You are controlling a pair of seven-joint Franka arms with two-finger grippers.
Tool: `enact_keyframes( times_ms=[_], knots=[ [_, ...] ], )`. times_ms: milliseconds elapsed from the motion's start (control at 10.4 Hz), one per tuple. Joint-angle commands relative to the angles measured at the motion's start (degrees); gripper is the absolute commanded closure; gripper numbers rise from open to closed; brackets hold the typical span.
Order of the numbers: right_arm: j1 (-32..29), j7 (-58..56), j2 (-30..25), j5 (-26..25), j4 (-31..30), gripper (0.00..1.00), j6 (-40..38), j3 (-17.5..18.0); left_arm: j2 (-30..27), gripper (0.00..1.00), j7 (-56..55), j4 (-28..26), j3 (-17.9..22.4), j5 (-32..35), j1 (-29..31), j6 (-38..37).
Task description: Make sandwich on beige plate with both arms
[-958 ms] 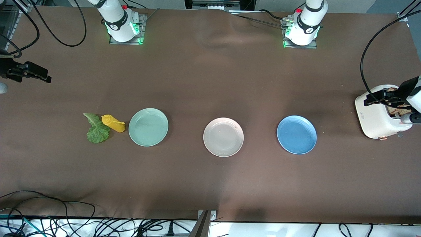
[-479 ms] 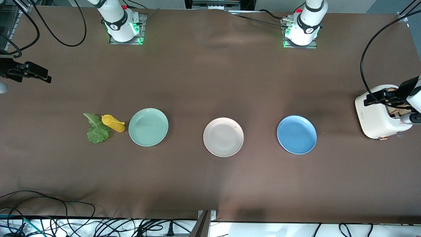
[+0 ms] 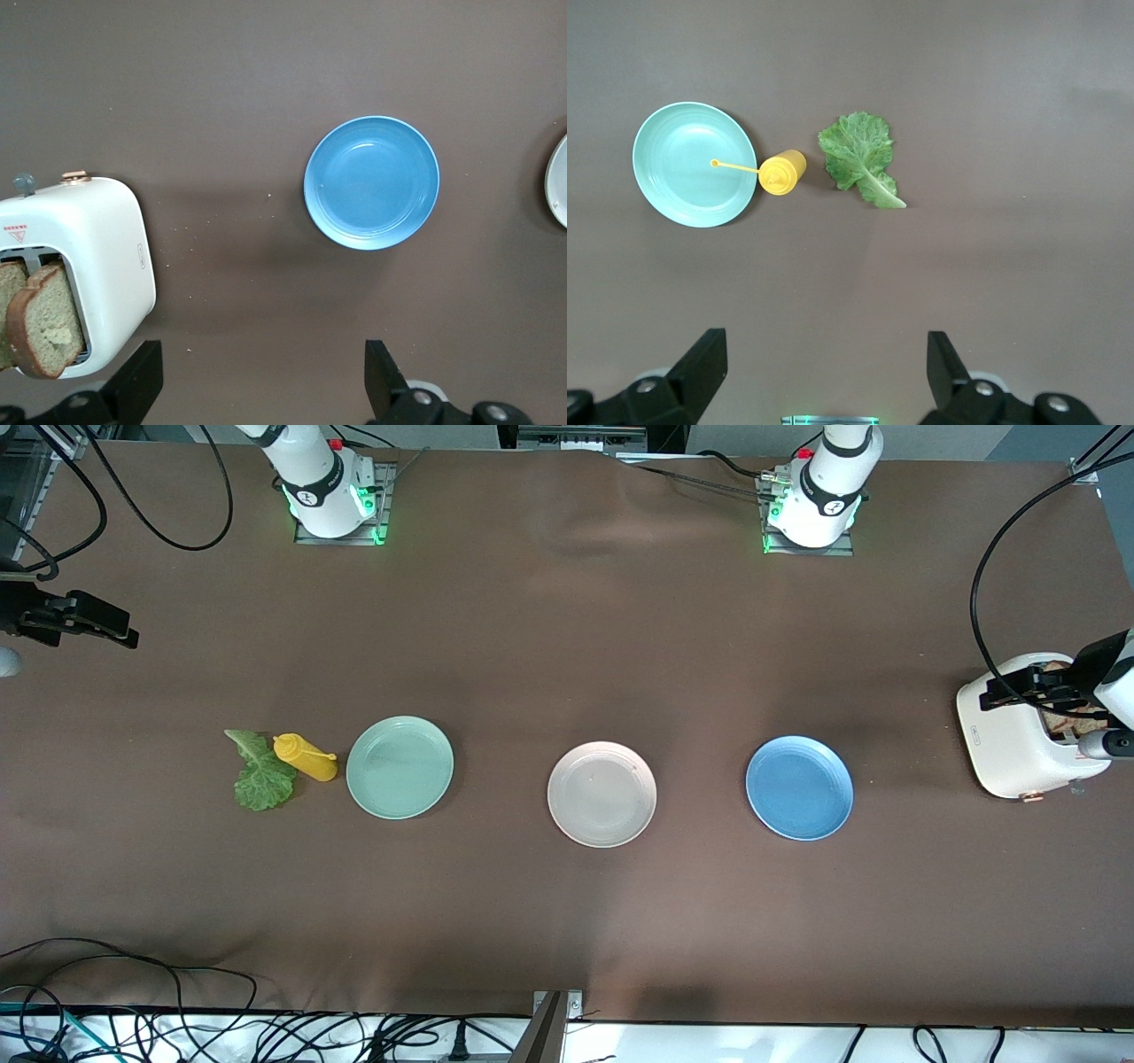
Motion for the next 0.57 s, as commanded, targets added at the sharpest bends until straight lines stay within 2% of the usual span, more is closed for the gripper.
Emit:
enact_keyframes(
  times_ms=[0, 479],
  knots=[
    [-0.1, -0.1, -0.2, 1.0, 1.1, 0.0, -1.2, 0.0, -0.6, 0.0, 1.1, -0.6, 0.0, -0.1, 0.3, -0.2],
    [-0.1, -0.1, -0.2, 1.0, 1.1, 0.0, -1.2, 0.0, -0.7, 0.0, 1.1, -0.6, -0.1, -0.1, 0.2, -0.7]
  ],
)
